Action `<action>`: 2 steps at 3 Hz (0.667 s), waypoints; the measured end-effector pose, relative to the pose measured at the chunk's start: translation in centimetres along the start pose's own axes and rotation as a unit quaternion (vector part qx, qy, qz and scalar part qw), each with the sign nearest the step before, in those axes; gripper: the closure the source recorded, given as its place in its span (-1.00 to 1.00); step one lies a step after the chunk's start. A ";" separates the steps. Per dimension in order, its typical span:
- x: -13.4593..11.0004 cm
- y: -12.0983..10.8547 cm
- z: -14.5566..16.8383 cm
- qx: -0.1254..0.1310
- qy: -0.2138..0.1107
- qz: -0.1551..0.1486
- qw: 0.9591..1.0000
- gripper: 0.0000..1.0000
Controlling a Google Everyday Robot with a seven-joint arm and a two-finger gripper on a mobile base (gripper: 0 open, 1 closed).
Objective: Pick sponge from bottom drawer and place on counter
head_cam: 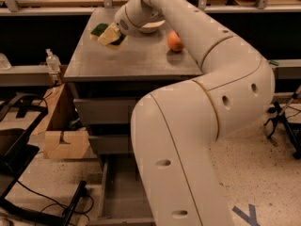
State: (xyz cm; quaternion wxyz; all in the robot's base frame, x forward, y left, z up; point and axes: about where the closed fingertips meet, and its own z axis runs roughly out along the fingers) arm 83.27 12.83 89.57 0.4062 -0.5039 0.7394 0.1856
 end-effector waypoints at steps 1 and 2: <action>0.1 0.1 0.3 -0.002 0.001 0.000 1.000 -0.99; 0.1 0.2 0.4 -0.003 0.001 0.000 1.000 -1.00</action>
Offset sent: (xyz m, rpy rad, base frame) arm -0.0001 0.0020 -0.0023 -0.0007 0.0032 0.0024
